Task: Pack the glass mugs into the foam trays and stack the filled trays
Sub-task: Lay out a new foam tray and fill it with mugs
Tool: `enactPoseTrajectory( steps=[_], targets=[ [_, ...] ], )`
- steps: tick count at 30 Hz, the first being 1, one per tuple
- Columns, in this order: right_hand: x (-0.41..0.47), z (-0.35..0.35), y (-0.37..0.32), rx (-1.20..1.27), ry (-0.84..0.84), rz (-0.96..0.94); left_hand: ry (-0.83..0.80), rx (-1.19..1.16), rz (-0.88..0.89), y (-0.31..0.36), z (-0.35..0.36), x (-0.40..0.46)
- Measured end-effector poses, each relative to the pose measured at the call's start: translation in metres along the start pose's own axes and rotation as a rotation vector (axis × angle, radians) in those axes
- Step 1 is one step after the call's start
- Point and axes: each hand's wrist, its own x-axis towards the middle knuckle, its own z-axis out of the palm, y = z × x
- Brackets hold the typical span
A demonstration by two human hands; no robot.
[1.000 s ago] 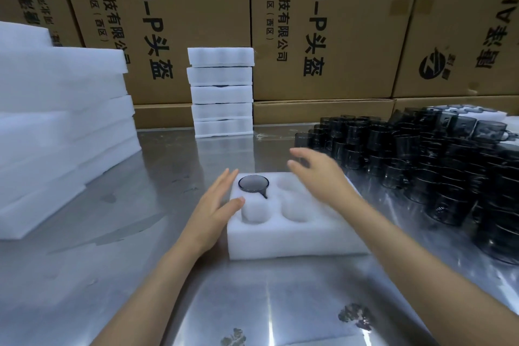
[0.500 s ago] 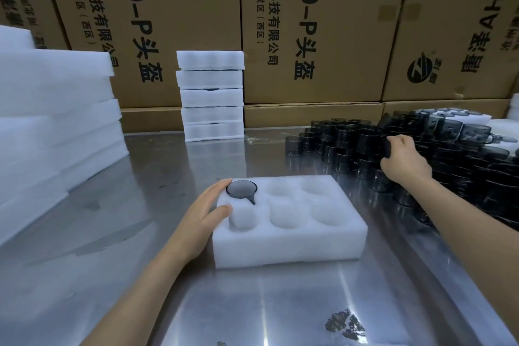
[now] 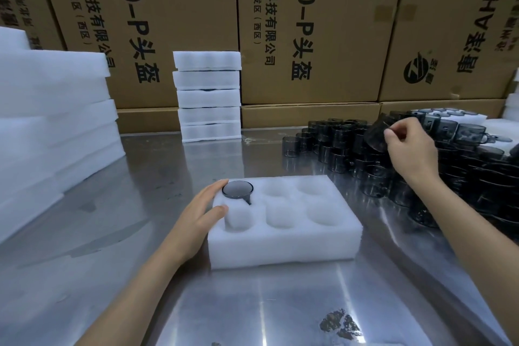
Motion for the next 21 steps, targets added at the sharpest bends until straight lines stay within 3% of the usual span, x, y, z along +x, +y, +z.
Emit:
enactPoseTrajectory(
  steps=[6,11,21],
  targets=[
    [-0.038,0.003,-0.057,0.308,-0.315,-0.105,0.003,0.004,-0.013,0.001,0.0,-0.001],
    [-0.064,0.023,-0.083,0.484,-0.476,-0.123,0.009,0.014,-0.025,0.001,0.0,-0.001],
    [-0.08,0.041,-0.088,0.249,-0.636,-0.27,0.002,-0.02,-0.013,0.003,-0.001,-0.001]
  ],
)
